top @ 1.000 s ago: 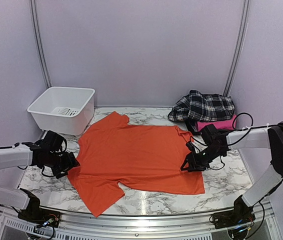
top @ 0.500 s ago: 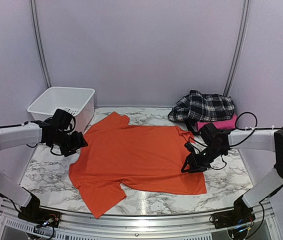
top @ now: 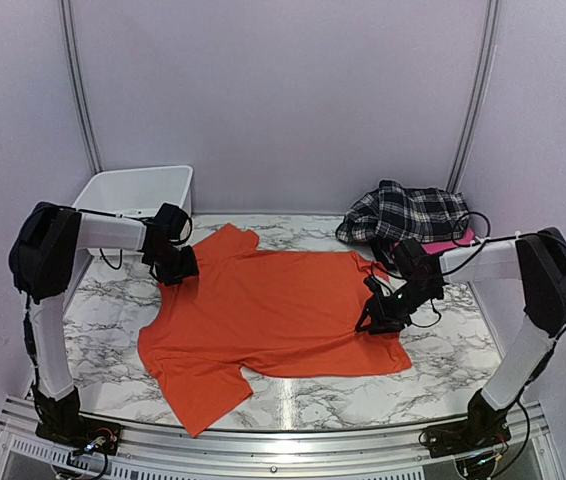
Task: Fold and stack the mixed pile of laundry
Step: Adjust the flattened T-shirt at the center of the board.
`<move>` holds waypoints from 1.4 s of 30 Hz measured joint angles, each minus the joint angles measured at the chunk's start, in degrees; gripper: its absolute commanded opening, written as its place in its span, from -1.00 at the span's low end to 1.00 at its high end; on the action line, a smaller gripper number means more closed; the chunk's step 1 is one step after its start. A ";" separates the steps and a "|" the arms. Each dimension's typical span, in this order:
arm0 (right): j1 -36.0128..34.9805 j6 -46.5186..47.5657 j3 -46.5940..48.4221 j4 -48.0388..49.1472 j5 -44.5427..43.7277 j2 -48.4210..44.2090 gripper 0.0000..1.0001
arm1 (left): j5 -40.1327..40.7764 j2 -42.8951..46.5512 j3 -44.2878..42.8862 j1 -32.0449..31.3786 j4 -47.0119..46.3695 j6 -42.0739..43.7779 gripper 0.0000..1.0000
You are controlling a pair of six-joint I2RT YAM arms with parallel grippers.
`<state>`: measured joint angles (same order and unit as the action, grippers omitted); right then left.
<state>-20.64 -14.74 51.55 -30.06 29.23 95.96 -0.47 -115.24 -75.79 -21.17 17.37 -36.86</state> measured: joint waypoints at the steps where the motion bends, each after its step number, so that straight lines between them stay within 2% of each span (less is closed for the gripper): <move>1: 0.11 0.11 1.18 0.26 0.07 1.14 -0.04 | 0.52 -1.70 -2.51 0.26 0.37 0.42 0.03; 7: 0.42 1.51 7.67 0.37 -0.11 6.12 0.01 | 1.36 -8.81 -14.69 0.35 7.85 3.34 0.17; 12: 0.52 2.34 7.80 -2.97 -1.86 1.33 0.03 | 0.87 -8.28 -16.00 0.28 9.79 6.05 0.38; 15: 0.61 2.36 5.86 -4.81 -2.38 -7.52 0.01 | 0.94 -2.19 -11.15 -0.15 9.88 7.82 0.38; 18: 0.63 2.12 2.32 -4.52 -2.23 -14.16 -0.04 | 0.74 8.55 -2.73 -0.98 10.01 8.35 0.36; 21: 0.63 1.14 -2.45 -4.31 -1.97 -15.32 -0.09 | 0.81 17.20 4.11 -3.37 9.42 8.70 0.29; 24: 0.61 0.07 -5.95 -4.09 -1.86 -12.85 -0.10 | 0.24 20.06 8.98 -6.40 8.07 8.57 0.23; 28: 0.61 -0.85 -8.22 -3.19 -2.16 -10.80 -0.10 | -0.59 17.99 13.97 -10.05 7.21 7.63 0.18; 32: 0.63 -1.84 -9.97 -1.51 -2.29 -10.80 -0.10 | -0.28 14.14 15.76 -10.62 6.54 6.60 0.13; 39: 0.63 -3.30 -10.43 1.75 -0.74 -9.84 -0.11 | 2.91 5.86 7.21 -8.98 3.89 5.92 0.12; 42: 0.61 -3.28 -10.23 2.10 -0.02 -9.40 -0.12 | 3.58 2.99 3.54 -7.06 2.84 5.81 0.18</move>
<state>-20.03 -18.02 41.32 -27.97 29.21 86.56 3.11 -112.25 -72.25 -28.23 20.21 -31.05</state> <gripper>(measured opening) 0.445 0.563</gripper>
